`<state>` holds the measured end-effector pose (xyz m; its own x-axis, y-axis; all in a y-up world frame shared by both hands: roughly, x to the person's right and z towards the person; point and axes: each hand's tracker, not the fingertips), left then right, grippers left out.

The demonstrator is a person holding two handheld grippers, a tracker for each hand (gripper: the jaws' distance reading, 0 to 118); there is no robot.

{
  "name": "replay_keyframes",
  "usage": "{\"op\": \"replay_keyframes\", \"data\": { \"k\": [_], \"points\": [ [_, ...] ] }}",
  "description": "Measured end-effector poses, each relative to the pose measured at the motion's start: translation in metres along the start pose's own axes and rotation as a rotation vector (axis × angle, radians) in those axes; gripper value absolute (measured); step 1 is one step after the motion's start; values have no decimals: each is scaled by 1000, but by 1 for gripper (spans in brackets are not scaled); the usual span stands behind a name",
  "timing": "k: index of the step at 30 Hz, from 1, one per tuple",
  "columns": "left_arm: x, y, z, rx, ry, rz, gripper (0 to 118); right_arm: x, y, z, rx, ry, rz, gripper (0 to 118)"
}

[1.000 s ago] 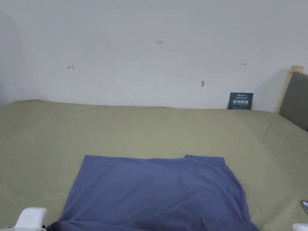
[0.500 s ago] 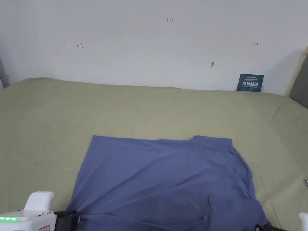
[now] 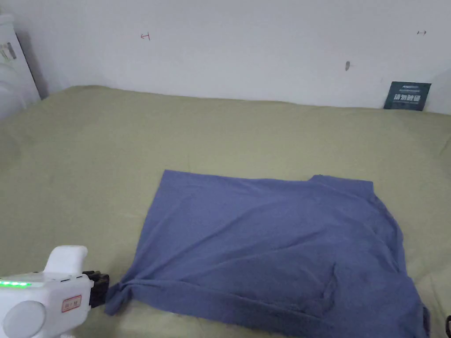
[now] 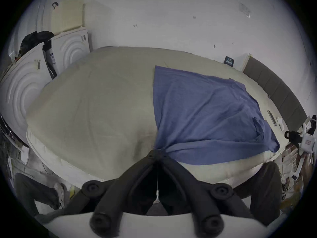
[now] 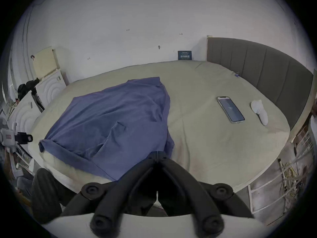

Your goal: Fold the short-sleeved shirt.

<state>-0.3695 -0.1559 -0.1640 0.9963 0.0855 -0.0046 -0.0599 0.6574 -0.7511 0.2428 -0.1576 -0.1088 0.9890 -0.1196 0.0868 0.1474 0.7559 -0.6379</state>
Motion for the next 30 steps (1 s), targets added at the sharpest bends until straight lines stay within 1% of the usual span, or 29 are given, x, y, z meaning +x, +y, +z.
{"op": "replay_keyframes", "data": {
  "k": [1, 2, 3, 4, 5, 6, 7, 8, 9, 10, 11, 12, 13, 14, 15, 16, 17, 18, 19, 20, 22, 24, 25, 26, 27, 28, 29, 30],
  "points": [
    [0, 0, -6, -14, 2, -5, 7, 1, 0, -1, -6, 4, 2, 0],
    [-1, 0, -13, -27, -2, -1, 43, 2, 0, -2, -11, 6, 4, 0],
    [-1, 1, -21, -71, 5, 25, 84, 3, -1, -4, -14, 4, 5, 0],
    [-3, 1, -31, -85, 12, 28, 111, 1, -2, -3, -13, 0, 17, 0],
    [-4, 2, -39, -75, 12, 22, 113, 0, -4, -3, -21, 3, 18, 0],
    [-6, 3, -49, -98, 55, 10, 113, 1, -5, -5, -30, 0, 22, 0],
    [-6, 6, -55, -114, 67, 5, 112, 2, -6, -7, -40, -1, 25, 0],
    [-8, 7, -62, -128, 64, 7, 112, 0, -7, -7, -45, -4, 32, 0],
    [-10, 8, -68, -141, 59, 10, 109, 0, -8, -8, -55, -7, 33, 0],
    [-10, 9, -69, -150, 57, 11, 99, 0, -9, -9, -62, -10, 34, 0],
    [-7, 9, -62, -142, 47, 14, 62, 1, -10, -10, -69, -10, 36, 0],
    [-4, 9, -57, -129, 4, 11, 22, 2, -11, -10, -74, -11, 36, 0],
    [-3, 9, -56, -134, -35, 14, 6, 3, -11, -11, -76, -9, 33, 0],
    [0, 6, -53, -131, -22, 15, 6, 3, -11, -12, -83, 0, 29, 0],
    [16, 7, -43, -143, -5, -5, 6, 3, -12, -13, -86, 4, 30, 0],
    [20, 7, -39, -139, 5, -30, 6, 2, -13, -14, -87, 7, 34, 4],
    [23, 6, -34, -125, 11, -29, 6, 2, -13, -15, -88, 17, 39, 35],
    [22, 6, -31, -127, 9, -20, 6, 1, -13, -17, -94, 32, 42, 73],
    [22, 7, -34, -125, 7, -7, 6, 1, -13, -19, -112, 50, 37, 105],
    [22, 8, -32, -124, 3, 7, 6, -1, -14, -24, -160, 70, 38, 118],
    [23, 8, -28, -124, 2, 13, 6, -3, -19, -30, -159, 86, 39, 115],
    [22, 7, -31, -125, 3, 14, 6, -8, -24, -41, -236, 59, 69, 114],
    [23, 7, -31, -127, 4, 14, 6, -9, -27, -45, -250, 56, 77, 112],
    [24, 7, -30, -126, 6, 14, 6, -9, -31, -47, -238, 50, 81, 99],
    [21, 7, -35, -128, 5, 15, 6, -8, -32, -47, -248, 44, 97, 67],
    [21, 7, -34, -127, 5, 16, 6, -7, -32, -48, -247, 29, 106, 17],
    [21, 8, -32, -127, 0, 15, 6, -5, -33, -43, -184, -1, 90, 2],
    [21, 9, -29, -126, -2, 14, 6, -4, -30, -39, -218, 39, 86, 2]
  ]
}}
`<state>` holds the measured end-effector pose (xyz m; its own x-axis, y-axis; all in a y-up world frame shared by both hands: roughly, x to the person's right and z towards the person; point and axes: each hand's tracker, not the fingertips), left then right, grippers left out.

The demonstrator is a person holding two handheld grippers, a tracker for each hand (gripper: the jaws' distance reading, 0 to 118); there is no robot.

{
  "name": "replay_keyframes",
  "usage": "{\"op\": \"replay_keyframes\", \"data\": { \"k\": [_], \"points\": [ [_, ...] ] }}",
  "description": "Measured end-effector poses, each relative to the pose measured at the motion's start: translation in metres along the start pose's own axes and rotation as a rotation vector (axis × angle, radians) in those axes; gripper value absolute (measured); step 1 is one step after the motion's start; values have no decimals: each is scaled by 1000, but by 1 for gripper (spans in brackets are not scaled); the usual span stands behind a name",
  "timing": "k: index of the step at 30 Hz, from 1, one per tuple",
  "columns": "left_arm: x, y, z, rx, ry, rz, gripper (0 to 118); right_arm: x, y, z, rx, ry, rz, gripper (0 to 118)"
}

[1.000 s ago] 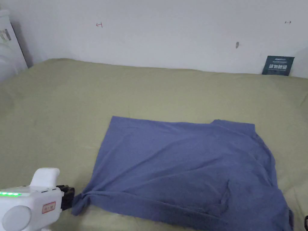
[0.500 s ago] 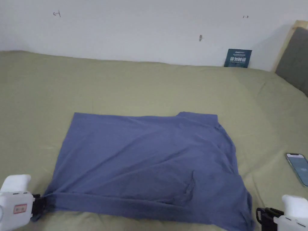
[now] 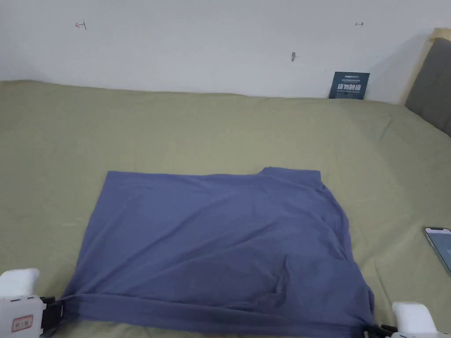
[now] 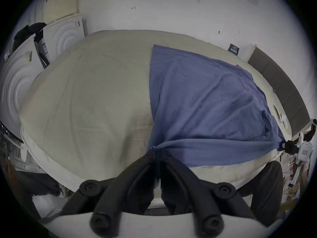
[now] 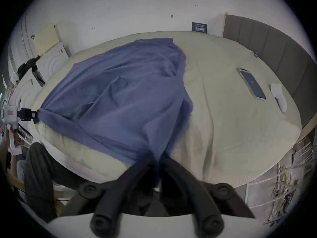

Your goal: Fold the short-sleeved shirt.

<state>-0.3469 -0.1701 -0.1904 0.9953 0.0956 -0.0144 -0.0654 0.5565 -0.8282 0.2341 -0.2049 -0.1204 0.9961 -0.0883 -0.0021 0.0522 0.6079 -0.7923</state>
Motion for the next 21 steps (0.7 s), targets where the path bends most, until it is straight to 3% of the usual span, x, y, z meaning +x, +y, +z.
{"op": "replay_keyframes", "data": {
  "k": [9, 21],
  "points": [
    [-5, 62, 1, 64, -27, -36, 6, -4, 91, 21, 158, 6, 17, 2],
    [5, 186, -85, 25, -29, -23, 6, -2, 229, -95, 65, -53, 55, 2]
  ]
}}
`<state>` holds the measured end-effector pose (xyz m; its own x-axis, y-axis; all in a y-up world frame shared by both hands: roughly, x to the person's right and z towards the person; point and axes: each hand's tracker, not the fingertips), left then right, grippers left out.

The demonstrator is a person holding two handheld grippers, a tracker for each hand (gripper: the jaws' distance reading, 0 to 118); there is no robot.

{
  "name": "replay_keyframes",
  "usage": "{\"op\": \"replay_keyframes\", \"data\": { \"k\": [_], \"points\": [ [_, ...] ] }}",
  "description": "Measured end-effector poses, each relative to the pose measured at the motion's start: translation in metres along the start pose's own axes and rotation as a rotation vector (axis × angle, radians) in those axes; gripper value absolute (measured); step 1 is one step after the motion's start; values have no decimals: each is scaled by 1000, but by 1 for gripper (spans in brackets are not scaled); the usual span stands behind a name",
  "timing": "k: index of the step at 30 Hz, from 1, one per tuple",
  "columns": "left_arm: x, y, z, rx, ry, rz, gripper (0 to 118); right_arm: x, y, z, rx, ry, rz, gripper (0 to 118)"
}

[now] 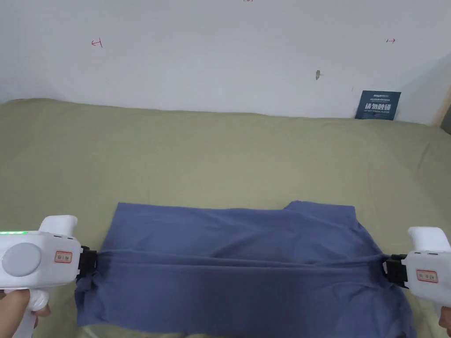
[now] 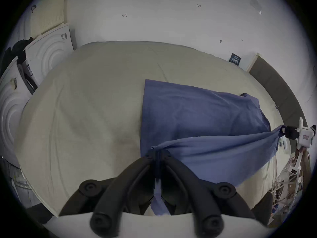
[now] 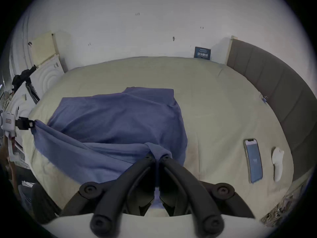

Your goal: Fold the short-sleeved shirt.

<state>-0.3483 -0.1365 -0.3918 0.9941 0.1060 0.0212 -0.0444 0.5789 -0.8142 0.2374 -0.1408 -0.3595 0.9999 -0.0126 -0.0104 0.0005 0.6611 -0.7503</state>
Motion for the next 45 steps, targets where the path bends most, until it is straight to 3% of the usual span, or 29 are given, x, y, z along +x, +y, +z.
{"op": "replay_keyframes", "data": {
  "k": [8, 9, 10, 11, 12, 13, 16, 17, 18, 19, 20, 21, 22, 24, 25, 26, 28, 29, 32, 35, 36, 37, 38, 40, 41, 42, 43, 45],
  "points": [
    [-3, 15, -66, -100, 6, -1, 6, 9, 5, -61, -84, -10, -22, 3],
    [-3, 13, -66, -101, -5, 1, 10, 12, 2, -59, -81, -2, -35, 12],
    [-4, 10, -64, -92, -8, -4, 29, 12, 1, -57, -72, 5, -45, 43],
    [-4, 6, -59, -74, 12, -2, 76, 13, 0, -53, -68, -9, -49, 101],
    [-4, 1, -53, -72, 26, 1, 104, 14, -3, -50, -72, -9, -54, 117],
    [-6, -3, -45, -62, 24, 5, 108, 16, -7, -31, 42, -5, -96, 111],
    [-9, -18, -18, -25, 48, 15, 103, 18, -18, -7, -7, 22, -111, 111],
    [-10, -26, -6, 3, 57, 20, 88, 19, -27, 2, -3, 21, -117, 109],
    [-9, -32, 2, 8, 63, 24, 61, 19, -32, 9, -7, 15, -118, 97],
    [-10, -37, 9, 12, 62, 22, 12, 19, -38, 18, -9, 14, -118, 70],
    [-12, -43, 12, 10, 48, 29, 0, 17, -46, 27, 11, 11, -113, 9],
    [-10, -49, 18, 11, 63, 33, 0, 12, -52, 31, 21, 1, -110, 0],
    [-9, -54, 21, -21, 24, 31, 0, 10, -60, 35, 28, -39, -84, 0],
    [-9, -62, 18, -24, -7, 48, 0, 13, -74, 42, 7, 23, -114, 0],
    [-7, -63, 15, -35, -20, 44, 1, 15, -72, 41, -5, 22, -125, 0],
    [-5, -64, 13, -42, -39, 53, 22, 14, -75, 41, -3, 10, -115, 0],
    [-1, -64, 4, -45, -38, 69, 94, 14, -80, 39, -22, 10, -99, 0],
    [1, -62, -3, -51, -26, 72, 110, 13, -83, 38, -24, 14, -101, 0],
    [8, -62, -24, -84, 90, 12, 110, 14, -86, 35, -32, 18, -108, 0],
    [8, -60, -38, -128, 84, 42, 105, 23, -87, 23, -46, 24, -114, 0],
    [12, -63, -33, -121, 81, 37, 90, 26, -86, 21, -46, 20, -110, 0],
    [12, -63, -32, -106, 65, 38, 52, 23, -88, 24, -40, 16, -103, 0],
    [15, -62, -31, -87, 4, 67, 7, 24, -88, 22, -41, 15, -106, 0],
    [22, -61, -27, -98, 45, 24, 7, 28, -86, 17, -37, 19, -117, 3],
    [23, -60, -27, -95, 48, 2, 7, 26, -85, 18, -40, 28, -128, 39],
    [23, -59, -27, -98, 50, 0, 7, 27, -84, 15, -57, 34, -140, 85],
    [22, -57, -26, -99, 50, 4, 7, 27, -84, 7, -100, 38, -147, 118],
    [24, -60, -21, -103, 37, 27, 7, 26, -89, -1, -82, 55, -132, 108]
  ]
}}
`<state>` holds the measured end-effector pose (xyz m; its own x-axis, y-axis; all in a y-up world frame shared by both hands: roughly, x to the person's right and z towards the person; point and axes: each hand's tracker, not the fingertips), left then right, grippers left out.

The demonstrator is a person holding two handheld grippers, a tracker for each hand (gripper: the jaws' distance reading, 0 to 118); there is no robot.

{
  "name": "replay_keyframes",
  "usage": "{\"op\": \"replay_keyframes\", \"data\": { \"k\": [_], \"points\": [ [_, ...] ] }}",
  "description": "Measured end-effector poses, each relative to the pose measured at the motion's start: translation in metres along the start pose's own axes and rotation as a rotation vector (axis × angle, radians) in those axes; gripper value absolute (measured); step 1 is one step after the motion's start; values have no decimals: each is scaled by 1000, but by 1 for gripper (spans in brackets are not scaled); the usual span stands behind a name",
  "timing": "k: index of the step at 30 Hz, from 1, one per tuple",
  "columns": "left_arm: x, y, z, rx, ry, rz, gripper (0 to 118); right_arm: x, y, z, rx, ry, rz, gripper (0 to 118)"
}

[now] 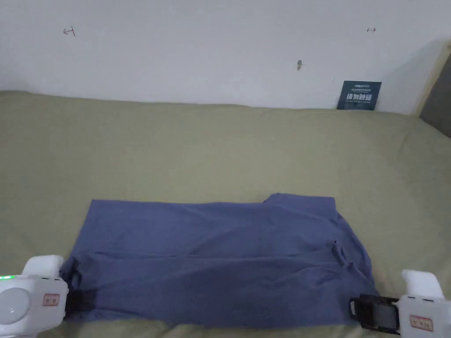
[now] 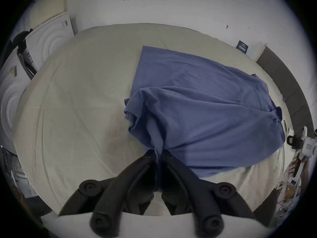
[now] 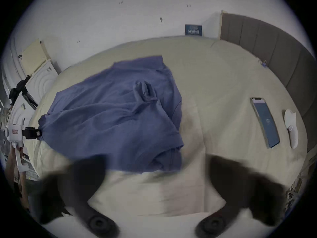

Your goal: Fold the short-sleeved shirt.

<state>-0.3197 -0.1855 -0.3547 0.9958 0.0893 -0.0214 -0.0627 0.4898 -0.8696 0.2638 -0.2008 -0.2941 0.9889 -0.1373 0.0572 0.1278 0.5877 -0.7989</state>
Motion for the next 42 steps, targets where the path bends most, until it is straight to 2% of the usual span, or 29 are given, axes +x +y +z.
{"op": "replay_keyframes", "data": {
  "k": [2, 3, 4, 5, 6, 7, 10, 21, 26, 32, 33, 34, 35, 36, 37, 38, 39, 42],
  "points": [
    [3, 0, 3, 1, -2, 4, 7, 2, -1, -17, -28, -32, -5, 106],
    [3, -2, 2, 0, -1, -3, 7, 3, -2, -24, -39, -26, -8, 96],
    [4, -2, 3, -1, 0, -7, 7, 2, 3, -23, -48, -30, -11, 68],
    [6, -2, 4, -1, 1, -10, 7, 3, 4, -25, -57, -32, -8, 20],
    [7, -1, 7, -2, 0, -12, 7, 4, 3, -27, -60, -5, -16, 10],
    [3, -1, 4, -5, -7, -17, 7, 3, 0, -25, -25, 32, -39, 9],
    [5, -1, 13, 8, 4, -48, 7, -3, -2, -5, 2, -5, 10, 8],
    [-18, -43, 57, 63, -14, -38, 7, -12, -46, 78, 74, 1, 13, 7],
    [-36, -94, 89, 57, -50, -7, 7, -15, -99, 117, 48, 23, 0, 7],
    [-46, -129, 96, 59, -72, -5, 7, -18, -137, 125, 35, 32, -17, 7],
    [-47, -130, 95, 86, -85, -5, 8, -17, -138, 123, 40, 38, -31, 7],
    [-48, -129, 93, 81, -90, -6, 15, -18, -136, 120, 15, 55, -54, 8],
    [-48, -129, 92, 81, -92, -4, 47, -20, -134, 119, 16, 44, -53, 22],
    [-48, -129, 93, 84, -87, -5, 82, -20, -132, 120, 22, 36, -49, 53],
    [-48, -125, 94, 77, -65, -7, 104, -20, -127, 120, 30, 21, -36, 97],
    [-50, -122, 97, 81, -62, -8, 105, -21, -120, 119, 30, 21, -37, 116],
    [-51, -118, 99, 102, -67, -7, 104, -21, -116, 118, 32, 21, -39, 111],
    [-51, -93, 102, 110, -76, 14, 100, -17, -94, 112, 79, 10, -41, 108]
  ]
}}
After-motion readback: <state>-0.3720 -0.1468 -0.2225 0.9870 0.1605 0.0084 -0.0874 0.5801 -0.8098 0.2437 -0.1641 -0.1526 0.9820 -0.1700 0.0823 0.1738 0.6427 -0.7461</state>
